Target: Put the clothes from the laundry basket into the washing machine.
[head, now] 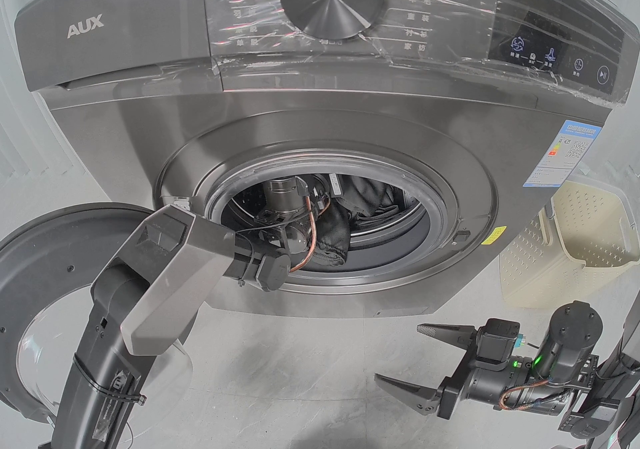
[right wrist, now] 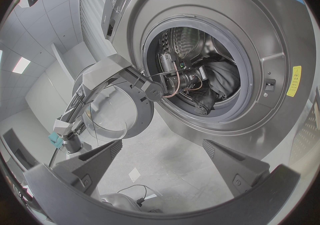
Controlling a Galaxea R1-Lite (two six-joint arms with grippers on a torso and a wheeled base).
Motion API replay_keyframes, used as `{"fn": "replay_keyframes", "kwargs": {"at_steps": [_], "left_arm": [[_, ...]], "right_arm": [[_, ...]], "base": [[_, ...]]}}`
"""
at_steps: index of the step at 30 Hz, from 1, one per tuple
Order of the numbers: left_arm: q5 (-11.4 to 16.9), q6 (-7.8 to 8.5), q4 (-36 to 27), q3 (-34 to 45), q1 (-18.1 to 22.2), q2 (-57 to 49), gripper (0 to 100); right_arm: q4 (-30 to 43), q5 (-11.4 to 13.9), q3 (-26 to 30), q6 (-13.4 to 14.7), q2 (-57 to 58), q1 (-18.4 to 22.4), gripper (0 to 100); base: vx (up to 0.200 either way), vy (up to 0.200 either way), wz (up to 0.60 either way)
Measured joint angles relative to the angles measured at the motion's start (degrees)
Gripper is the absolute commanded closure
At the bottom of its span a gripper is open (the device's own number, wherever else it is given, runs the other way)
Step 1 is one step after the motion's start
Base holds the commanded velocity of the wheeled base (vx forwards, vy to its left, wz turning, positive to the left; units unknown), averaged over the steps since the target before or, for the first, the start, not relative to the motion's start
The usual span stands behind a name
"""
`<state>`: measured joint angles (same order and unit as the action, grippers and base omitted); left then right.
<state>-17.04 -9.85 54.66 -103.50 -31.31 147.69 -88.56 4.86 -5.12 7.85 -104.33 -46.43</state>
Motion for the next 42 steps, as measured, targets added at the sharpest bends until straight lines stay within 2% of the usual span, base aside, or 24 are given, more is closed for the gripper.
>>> {"fn": "replay_keyframes", "kwargs": {"at_steps": [8, 9, 17, 25, 29, 30, 35, 42], "left_arm": [[-0.17, -0.09, -0.01, -5.99, 0.30, 2.51, 100], [-0.20, -0.09, -0.12, -5.90, 0.33, 2.62, 0], [-0.24, -0.02, -0.48, 4.39, -0.67, -0.04, 0], [0.51, 0.50, -3.40, 14.80, -2.21, -4.22, 0], [1.91, 1.83, -3.82, 16.43, -2.32, -4.19, 0], [2.33, 2.33, -3.91, 16.63, -2.21, -4.04, 100], [3.06, 3.47, -6.06, 16.35, -1.35, -3.12, 100], [3.28, 3.12, -6.46, 14.60, -0.91, -2.43, 100]], "right_arm": [[-0.01, -0.11, 0.02, 0.05, 0.00, -0.32, 0], [-0.01, -0.11, 0.02, 0.05, 0.00, -0.32, 0], [0.00, -0.13, 0.06, 0.05, 0.00, -0.28, 0], [0.00, -0.13, 0.13, 0.06, 0.00, -0.39, 0], [-0.01, -0.13, 0.11, 0.02, 0.00, -0.48, 0], [-0.01, -0.13, 0.09, 0.02, 0.00, -0.50, 0], [0.00, -0.13, 0.13, 0.05, 0.13, -0.50, 0], [0.00, -0.13, 0.00, 0.05, 0.22, -0.48, 0]], "base": [[0.000, 0.000, 0.00], [0.000, 0.000, 0.00], [0.000, 0.000, 0.00], [0.000, 0.000, 0.00], [0.000, 0.000, 0.00], [0.000, 0.000, 0.00], [0.000, 0.000, 0.00], [0.000, 0.000, 0.00]]}}
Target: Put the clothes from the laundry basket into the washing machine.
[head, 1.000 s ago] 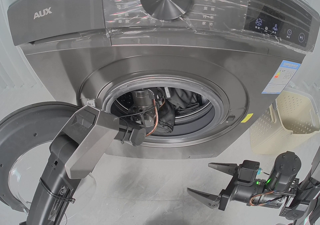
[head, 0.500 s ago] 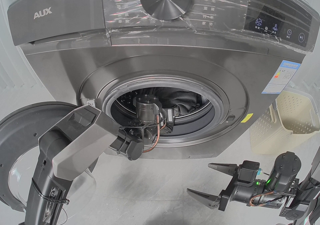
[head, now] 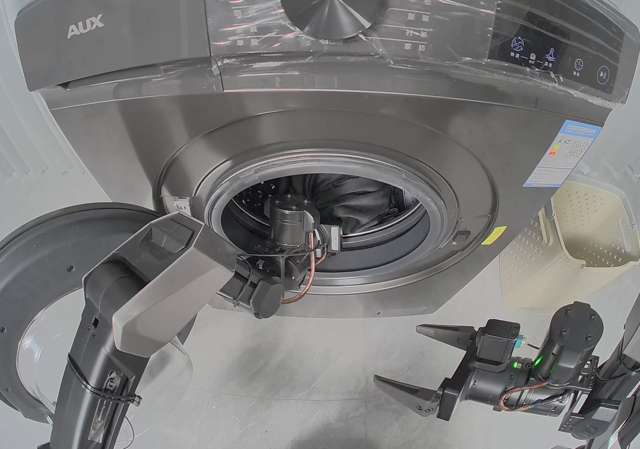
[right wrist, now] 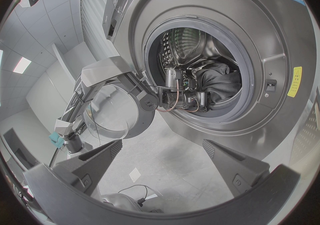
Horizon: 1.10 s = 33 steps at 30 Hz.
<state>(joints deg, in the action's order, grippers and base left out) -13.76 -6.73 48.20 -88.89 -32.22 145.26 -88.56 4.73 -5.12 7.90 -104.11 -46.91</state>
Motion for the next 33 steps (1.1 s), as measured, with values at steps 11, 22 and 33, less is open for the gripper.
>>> {"fn": "replay_keyframes", "kwargs": {"at_steps": [11, 22, 33], "left_arm": [[-1.17, -3.06, 2.84, -12.73, 1.49, 2.01, 100], [-2.02, -3.10, 3.04, -20.97, 2.78, 6.69, 0], [-2.08, -2.99, 2.82, -15.24, 1.83, 4.77, 0]], "right_arm": [[-0.01, 0.00, -0.17, 0.01, -0.02, 0.00, 0], [-0.01, 0.00, -0.28, 0.00, 0.09, -0.13, 0], [0.00, 0.00, -0.26, 0.06, 0.37, -0.30, 0]], "base": [[0.000, 0.000, 0.00], [0.000, 0.000, 0.00], [0.000, 0.000, 0.00]]}}
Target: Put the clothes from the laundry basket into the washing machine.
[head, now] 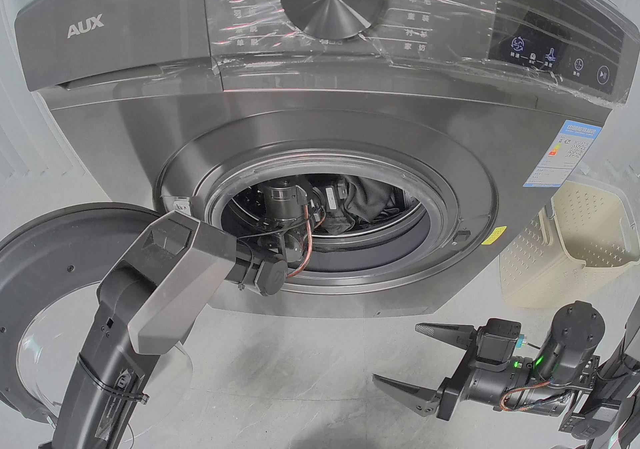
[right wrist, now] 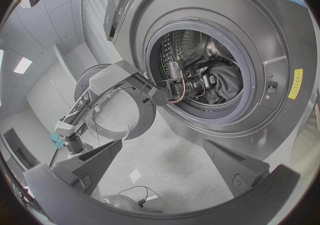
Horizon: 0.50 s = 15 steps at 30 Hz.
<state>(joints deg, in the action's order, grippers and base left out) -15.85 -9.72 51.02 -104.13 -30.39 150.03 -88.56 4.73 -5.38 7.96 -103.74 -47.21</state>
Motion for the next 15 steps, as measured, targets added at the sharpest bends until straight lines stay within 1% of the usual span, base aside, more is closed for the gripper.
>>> {"fn": "replay_keyframes", "kwargs": {"at_steps": [4, 6, 15], "left_arm": [[0.04, 0.35, 0.74, 8.16, -1.30, -3.01, 0], [0.04, 0.83, 1.87, 12.57, -1.96, -4.99, 0], [0.50, 5.64, 11.22, 31.54, -5.27, -13.15, 0]], "right_arm": [[0.00, 0.00, 0.09, -0.02, 0.24, -0.02, 0], [-0.01, 0.00, 0.12, -0.05, 0.44, -0.02, 0], [0.00, -0.02, 0.37, -0.11, 1.16, -0.05, 0]], "base": [[0.000, 0.000, 0.00], [0.000, 0.000, 0.00], [0.000, 0.000, 0.00]]}}
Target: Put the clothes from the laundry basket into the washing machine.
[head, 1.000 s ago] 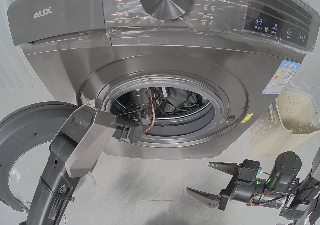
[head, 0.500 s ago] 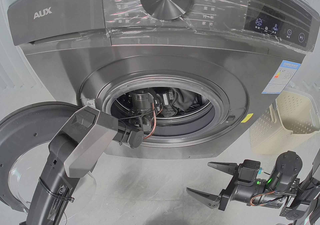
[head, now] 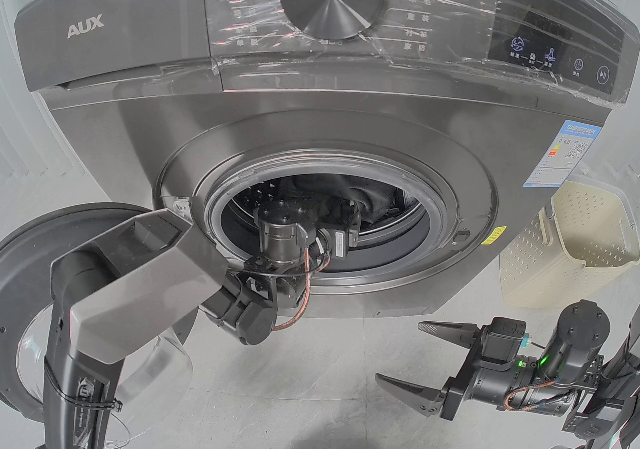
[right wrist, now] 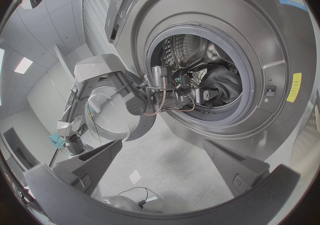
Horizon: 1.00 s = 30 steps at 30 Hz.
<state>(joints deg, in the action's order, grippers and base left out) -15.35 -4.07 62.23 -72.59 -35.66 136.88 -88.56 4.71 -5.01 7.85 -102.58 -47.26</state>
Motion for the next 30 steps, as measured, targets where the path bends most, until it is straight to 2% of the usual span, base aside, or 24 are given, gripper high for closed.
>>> {"fn": "replay_keyframes", "kwargs": {"at_steps": [6, 10, 17, 20, 24, 30], "left_arm": [[0.35, 1.34, 3.86, 11.35, -2.23, -4.96, 0], [0.73, 1.34, 5.10, 18.60, -4.19, -8.48, 0], [1.18, 1.01, 8.81, 32.05, -10.26, -16.79, 0], [1.28, 0.27, 9.73, 37.97, -12.96, -21.31, 0], [1.48, -1.91, 10.92, 45.34, -15.97, -28.72, 0], [1.94, -3.58, 11.51, 53.72, -17.87, -36.93, 0]], "right_arm": [[-0.01, 0.00, 0.13, 0.02, 0.24, -0.04, 0], [0.00, -0.06, 0.96, 0.02, 0.55, -0.66, 0], [0.02, -0.24, 2.58, 0.00, 3.05, -1.19, 0], [0.02, -0.28, 3.06, 0.16, 5.18, -0.83, 0], [0.24, -0.35, 3.75, 0.38, 8.95, 1.35, 0], [2.71, -1.18, 3.97, 0.44, 14.69, 4.10, 0]], "base": [[0.000, 0.000, 0.00], [0.000, 0.000, 0.00], [0.000, 0.000, 0.00], [0.000, 0.000, 0.00], [0.000, 0.000, 0.00], [0.000, 0.000, 0.00]]}}
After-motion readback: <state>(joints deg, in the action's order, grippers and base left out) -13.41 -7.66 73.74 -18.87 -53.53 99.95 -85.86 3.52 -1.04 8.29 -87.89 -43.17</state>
